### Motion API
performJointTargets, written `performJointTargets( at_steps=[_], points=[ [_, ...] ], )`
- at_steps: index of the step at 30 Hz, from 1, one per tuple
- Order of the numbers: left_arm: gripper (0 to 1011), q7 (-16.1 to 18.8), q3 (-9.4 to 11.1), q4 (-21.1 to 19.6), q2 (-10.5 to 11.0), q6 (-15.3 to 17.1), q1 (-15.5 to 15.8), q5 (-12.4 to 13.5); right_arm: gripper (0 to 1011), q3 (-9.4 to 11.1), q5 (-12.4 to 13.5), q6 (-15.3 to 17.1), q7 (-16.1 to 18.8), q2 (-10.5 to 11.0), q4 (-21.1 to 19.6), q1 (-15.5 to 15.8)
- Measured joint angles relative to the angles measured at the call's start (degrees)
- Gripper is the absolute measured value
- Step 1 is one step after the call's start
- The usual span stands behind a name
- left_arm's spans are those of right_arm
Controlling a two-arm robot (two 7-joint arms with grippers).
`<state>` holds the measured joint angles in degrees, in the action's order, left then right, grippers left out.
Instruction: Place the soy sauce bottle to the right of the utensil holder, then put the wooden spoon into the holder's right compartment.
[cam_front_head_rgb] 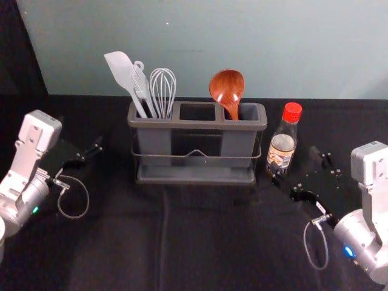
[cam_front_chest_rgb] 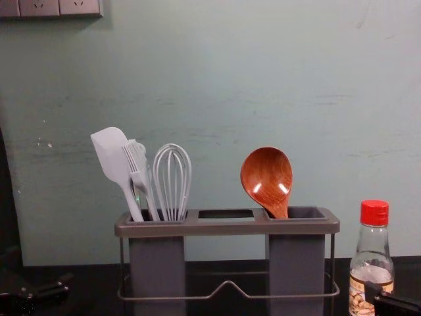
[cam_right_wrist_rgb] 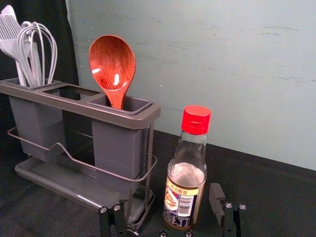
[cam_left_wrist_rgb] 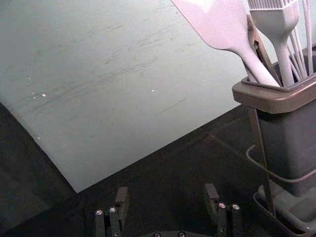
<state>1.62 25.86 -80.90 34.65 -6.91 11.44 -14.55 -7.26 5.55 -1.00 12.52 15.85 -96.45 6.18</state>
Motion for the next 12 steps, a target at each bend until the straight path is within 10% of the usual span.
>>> performJointTargets(
  at_steps=[12],
  points=[
    [1005,0.00,0.00,0.00,0.00,0.00,0.00,0.00,1003,0.00,0.00,0.00,0.00,0.00,0.00,0.00]
  ],
)
